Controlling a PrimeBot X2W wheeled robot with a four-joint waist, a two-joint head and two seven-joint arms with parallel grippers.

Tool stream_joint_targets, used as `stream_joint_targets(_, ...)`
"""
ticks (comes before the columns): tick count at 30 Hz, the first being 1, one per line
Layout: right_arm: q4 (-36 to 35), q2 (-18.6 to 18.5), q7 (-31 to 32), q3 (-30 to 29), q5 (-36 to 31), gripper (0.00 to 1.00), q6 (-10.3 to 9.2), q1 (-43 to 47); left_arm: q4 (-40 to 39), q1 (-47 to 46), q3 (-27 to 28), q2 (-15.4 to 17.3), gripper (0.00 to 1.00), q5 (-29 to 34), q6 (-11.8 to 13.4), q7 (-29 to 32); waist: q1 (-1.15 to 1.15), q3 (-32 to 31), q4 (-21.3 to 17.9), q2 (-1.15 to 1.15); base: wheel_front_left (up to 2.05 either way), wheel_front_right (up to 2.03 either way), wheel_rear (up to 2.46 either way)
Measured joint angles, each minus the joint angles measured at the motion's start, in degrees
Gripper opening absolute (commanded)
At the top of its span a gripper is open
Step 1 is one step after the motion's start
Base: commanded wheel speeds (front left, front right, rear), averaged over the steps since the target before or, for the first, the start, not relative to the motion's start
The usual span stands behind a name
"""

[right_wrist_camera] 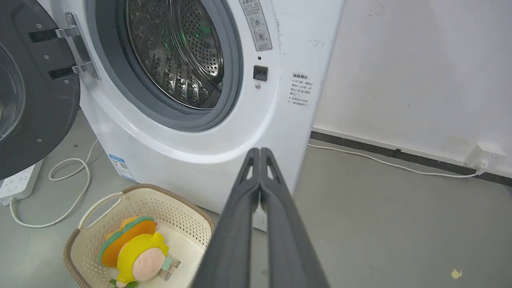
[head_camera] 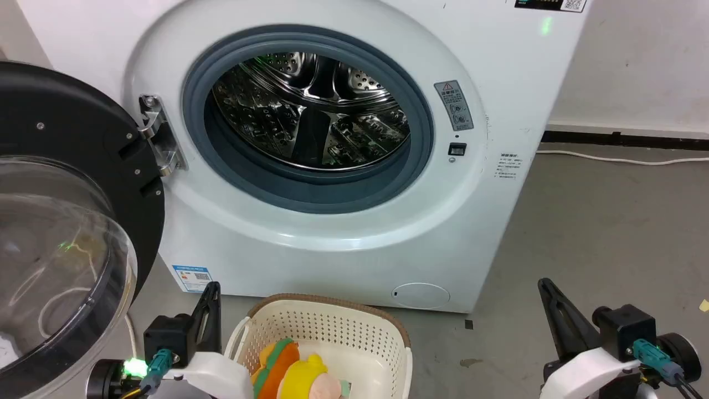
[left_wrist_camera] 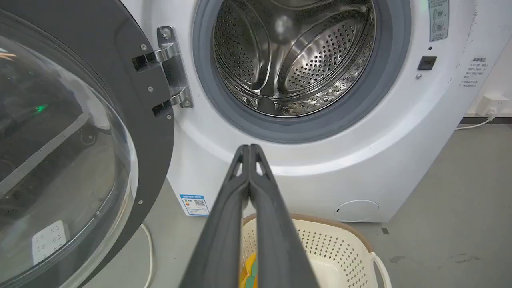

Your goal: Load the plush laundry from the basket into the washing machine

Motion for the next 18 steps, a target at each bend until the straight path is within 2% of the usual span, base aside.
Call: stream_joint_targets(18, 0.0, 0.0, 0.0, 0.0, 0.0, 0.0, 0.0, 0.0, 0.0, 0.0, 0.0, 0.0, 0.0, 0.0, 0.0, 0.0, 0.0, 0.0, 0.0, 0.0, 0.0, 0.0, 0.0)
